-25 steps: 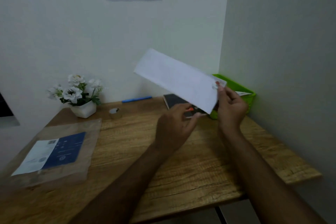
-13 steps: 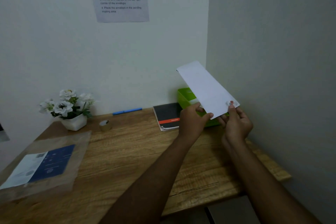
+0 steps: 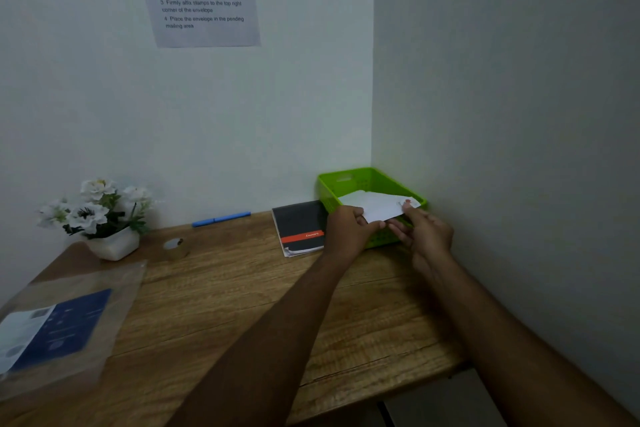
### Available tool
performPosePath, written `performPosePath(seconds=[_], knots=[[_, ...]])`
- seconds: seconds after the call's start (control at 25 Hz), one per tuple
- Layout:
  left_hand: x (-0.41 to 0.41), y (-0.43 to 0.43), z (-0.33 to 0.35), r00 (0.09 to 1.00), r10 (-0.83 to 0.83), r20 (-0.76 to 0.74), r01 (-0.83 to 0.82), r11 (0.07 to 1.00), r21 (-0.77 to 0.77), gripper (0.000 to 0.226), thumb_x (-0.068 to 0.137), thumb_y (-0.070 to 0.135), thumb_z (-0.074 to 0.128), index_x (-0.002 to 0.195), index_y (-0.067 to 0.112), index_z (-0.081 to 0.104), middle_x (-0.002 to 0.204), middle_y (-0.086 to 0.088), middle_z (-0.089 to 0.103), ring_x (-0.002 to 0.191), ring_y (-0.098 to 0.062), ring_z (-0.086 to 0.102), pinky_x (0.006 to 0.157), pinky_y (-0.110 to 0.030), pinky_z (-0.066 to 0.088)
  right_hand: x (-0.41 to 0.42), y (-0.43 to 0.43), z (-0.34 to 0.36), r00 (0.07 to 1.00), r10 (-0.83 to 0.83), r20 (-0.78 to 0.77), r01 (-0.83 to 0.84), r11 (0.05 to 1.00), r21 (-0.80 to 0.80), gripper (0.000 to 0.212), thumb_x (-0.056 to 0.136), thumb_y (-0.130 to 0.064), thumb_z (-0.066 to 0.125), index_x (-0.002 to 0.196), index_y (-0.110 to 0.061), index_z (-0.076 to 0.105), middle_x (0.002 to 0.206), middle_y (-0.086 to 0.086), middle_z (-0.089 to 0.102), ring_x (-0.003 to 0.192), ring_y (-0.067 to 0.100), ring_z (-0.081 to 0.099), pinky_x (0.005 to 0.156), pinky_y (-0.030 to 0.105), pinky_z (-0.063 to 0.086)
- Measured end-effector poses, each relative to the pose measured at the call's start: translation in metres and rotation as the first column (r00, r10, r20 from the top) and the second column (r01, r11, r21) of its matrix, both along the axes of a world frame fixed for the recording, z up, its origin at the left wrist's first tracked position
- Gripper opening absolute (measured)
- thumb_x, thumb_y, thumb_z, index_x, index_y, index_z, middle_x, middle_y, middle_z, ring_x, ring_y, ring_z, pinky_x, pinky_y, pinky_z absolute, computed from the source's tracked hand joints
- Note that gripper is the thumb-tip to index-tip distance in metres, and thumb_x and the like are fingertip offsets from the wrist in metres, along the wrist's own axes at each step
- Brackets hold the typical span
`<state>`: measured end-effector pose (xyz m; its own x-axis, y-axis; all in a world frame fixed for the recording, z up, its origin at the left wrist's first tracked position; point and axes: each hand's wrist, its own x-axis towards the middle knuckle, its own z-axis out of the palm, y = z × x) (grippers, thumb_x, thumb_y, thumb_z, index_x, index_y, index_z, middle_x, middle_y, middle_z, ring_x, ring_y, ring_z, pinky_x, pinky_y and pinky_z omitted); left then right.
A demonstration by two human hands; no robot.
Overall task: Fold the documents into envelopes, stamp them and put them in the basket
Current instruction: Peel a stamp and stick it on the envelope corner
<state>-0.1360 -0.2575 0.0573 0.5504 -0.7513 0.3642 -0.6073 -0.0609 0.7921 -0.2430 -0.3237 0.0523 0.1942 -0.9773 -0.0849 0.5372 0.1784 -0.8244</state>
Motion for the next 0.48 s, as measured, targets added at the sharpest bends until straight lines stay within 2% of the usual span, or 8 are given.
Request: performPosePath(seconds=[0.04,0.12,0.2,0.24,0.28,0.32,0.4,0.48], knots=[[0.001,0.0,0.0,1.0,0.005,0.0,-0.005,1.0,0.002,0.029,0.075,0.025,0.078,0.069,0.002,0.062,0.053,0.007,0.049,0.048,0.001,0.04,0.05,-0.016,0.027,0.0,-0.002,0.001,1.0,0.021,-0.012,-0.021,1.0,0.004,0.016,0.088,-0.007,0.068,0.1,0.002,0.062,0.086,0.015,0.067,0.046,0.012,0.067,0.048,0.021,0.057],[0.001,-0.001,0.0,1.0,0.017,0.013,-0.017,1.0,-0.002,0.041,0.076,0.027,0.076,0.052,0.013,0.046,0.049,0.007,0.046,0.045,-0.001,0.036,0.049,-0.021,0.026,0.0,-0.007,0.001,0.998,0.044,-0.033,-0.044,0.999,0.012,0.009,0.088,-0.008,0.069,0.09,-0.001,0.062,0.081,0.011,0.064,0.042,0.01,0.065,0.045,0.019,0.055],[0.002,-0.002,0.0,0.999,0.032,0.026,-0.032,0.999,-0.005,0.046,0.076,0.029,0.076,0.049,0.015,0.041,0.047,0.004,0.044,0.045,-0.007,0.036,0.048,-0.024,0.027,-0.001,-0.011,0.0,0.997,0.066,-0.05,-0.065,0.998,0.024,0.011,0.087,-0.011,0.07,0.084,-0.005,0.061,0.078,0.008,0.063,0.041,0.01,0.064,0.043,0.019,0.054],[0.003,-0.003,0.0,0.999,0.045,0.018,-0.045,0.999,-0.014,0.039,0.076,0.03,0.075,0.053,0.012,0.05,0.051,0.001,0.05,0.048,-0.011,0.042,0.052,-0.027,0.032,0.0,-0.012,-0.002,0.995,0.08,-0.059,-0.079,0.996,0.031,0.012,0.087,-0.012,0.07,0.084,-0.005,0.061,0.078,0.007,0.063,0.041,0.011,0.065,0.043,0.019,0.054],[0.003,-0.003,0.001,0.998,0.056,0.012,-0.056,0.998,-0.006,0.03,0.076,0.032,0.075,0.066,0.007,0.062,0.062,-0.005,0.06,0.059,-0.016,0.053,0.059,-0.028,0.039,0.0,-0.012,-0.002,0.993,0.097,-0.073,-0.094,0.995,0.04,0.013,0.086,-0.014,0.071,0.084,-0.006,0.062,0.077,0.007,0.063,0.041,0.012,0.065,0.042,0.02,0.054],[0.005,-0.005,0.001,0.999,0.054,0.006,-0.054,0.999,0.002,0.033,0.076,0.034,0.075,0.087,0.003,0.069,0.082,-0.01,0.069,0.077,-0.02,0.062,0.071,-0.029,0.044,0.0,-0.013,-0.001,0.99,0.109,-0.088,-0.105,0.993,0.046,0.014,0.086,-0.016,0.072,0.084,-0.007,0.062,0.078,0.006,0.063,0.041,0.012,0.065,0.042,0.02,0.054],[0.007,-0.005,-0.001,0.998,0.064,-0.008,-0.063,0.997,0.037,0.053,0.076,0.038,0.074,0.115,0.003,0.064,0.116,-0.012,0.065,0.108,-0.023,0.06,0.089,-0.029,0.044,0.001,-0.016,-0.002,0.985,0.118,-0.123,-0.113,0.993,0.045,0.018,0.085,-0.021,0.073,0.084,-0.008,0.061,0.077,0.006,0.063,0.04,0.011,0.064,0.04,0.021,0.053],[0.007,-0.001,-0.003,0.998,0.053,0.015,-0.054,0.997,0.046,0.058,0.078,0.039,0.072,0.123,0.005,0.059,0.125,-0.012,0.061,0.114,-0.024,0.057,0.093,-0.03,0.044,0.001,-0.016,-0.001,0.983,0.121,-0.14,-0.114,0.992,0.055,0.024,0.083,-0.026,0.075,0.088,-0.008,0.06,0.078,0.005,0.062,0.04,0.011,0.064,0.038,0.021,0.052]])
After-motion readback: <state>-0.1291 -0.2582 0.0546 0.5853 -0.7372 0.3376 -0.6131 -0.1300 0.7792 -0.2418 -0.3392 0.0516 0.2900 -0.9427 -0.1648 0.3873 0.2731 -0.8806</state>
